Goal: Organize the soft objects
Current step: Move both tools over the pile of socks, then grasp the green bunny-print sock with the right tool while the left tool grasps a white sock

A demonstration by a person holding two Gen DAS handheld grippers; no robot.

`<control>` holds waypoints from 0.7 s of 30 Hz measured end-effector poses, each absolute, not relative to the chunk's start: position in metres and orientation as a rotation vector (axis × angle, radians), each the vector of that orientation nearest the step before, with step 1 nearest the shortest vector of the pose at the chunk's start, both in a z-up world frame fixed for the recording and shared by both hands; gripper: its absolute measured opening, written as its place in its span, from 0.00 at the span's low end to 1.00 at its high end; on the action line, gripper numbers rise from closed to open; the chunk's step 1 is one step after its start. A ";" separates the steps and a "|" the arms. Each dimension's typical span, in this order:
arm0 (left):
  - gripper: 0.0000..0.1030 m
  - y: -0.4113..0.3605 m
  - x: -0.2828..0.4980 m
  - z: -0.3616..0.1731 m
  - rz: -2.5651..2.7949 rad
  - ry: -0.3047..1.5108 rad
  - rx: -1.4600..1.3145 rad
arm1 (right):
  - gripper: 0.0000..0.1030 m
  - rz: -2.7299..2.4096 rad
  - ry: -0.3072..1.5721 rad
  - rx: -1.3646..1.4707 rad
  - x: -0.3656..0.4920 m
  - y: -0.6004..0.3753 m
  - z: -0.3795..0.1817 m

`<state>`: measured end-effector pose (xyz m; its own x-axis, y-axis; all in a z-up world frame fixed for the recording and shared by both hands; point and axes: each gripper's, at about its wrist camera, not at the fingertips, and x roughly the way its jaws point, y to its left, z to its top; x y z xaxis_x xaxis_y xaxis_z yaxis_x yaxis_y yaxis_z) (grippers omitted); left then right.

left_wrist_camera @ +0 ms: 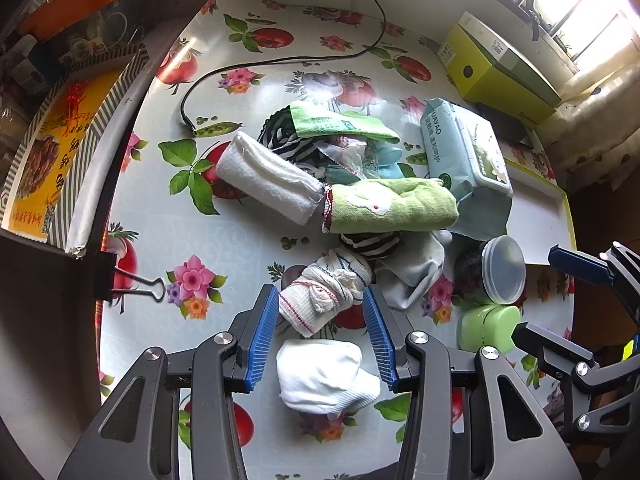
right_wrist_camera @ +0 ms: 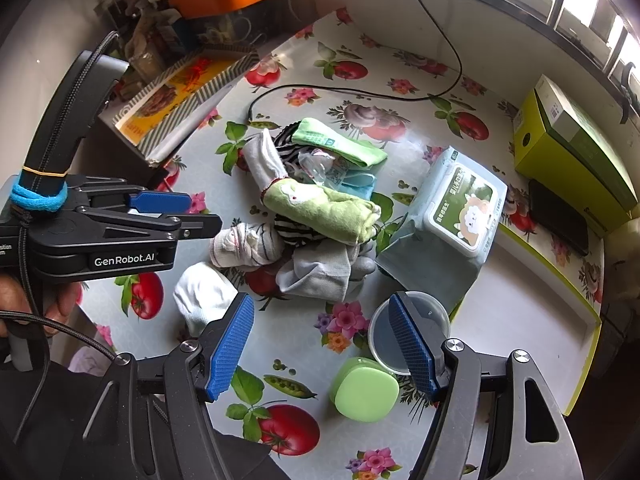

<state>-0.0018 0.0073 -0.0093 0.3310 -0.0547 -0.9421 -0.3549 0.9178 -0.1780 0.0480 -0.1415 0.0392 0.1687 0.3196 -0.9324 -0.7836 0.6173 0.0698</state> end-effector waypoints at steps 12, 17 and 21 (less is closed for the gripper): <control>0.44 0.016 -0.004 -0.022 0.185 1.228 -0.418 | 0.68 0.843 1.157 -0.492 0.057 -0.136 0.037; 0.44 0.020 -0.005 -0.034 0.165 1.234 -0.415 | 0.68 0.851 1.151 -0.505 0.066 -0.133 0.037; 0.44 0.022 -0.005 -0.044 0.144 1.249 -0.415 | 0.68 0.866 1.138 -0.532 0.073 -0.124 0.034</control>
<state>-0.0052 0.0220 -0.0436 0.3189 -0.1185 -0.9404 -0.3288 0.9167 -0.2270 0.0730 -0.1235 0.0340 0.1609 0.3186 -0.9341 -0.8156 0.5759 0.0559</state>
